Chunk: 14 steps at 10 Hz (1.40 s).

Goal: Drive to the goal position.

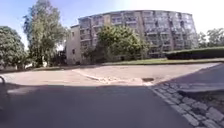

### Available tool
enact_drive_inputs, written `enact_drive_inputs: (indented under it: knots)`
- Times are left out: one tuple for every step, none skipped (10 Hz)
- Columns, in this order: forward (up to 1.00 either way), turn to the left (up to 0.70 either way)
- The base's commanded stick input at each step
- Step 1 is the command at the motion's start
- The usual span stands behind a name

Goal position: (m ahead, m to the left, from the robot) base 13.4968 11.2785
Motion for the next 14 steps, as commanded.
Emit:
enact_drive_inputs:
  knots:
    - [0.70, 0.00]
    - [0.70, 0.27]
    - [0.70, 0.35]
    - [0.70, 0.35]
    - [0.70, 0.35]
    - [0.70, 0.35]
    - [0.70, 0.33]
    - [0.70, 0.28]
    - [0.70, 0.22]
    - [0.70, 0.16]
    - [0.70, 0.10]
    - [0.70, 0.04]
    - [0.70, 0.07]
    - [0.70, 0.24]
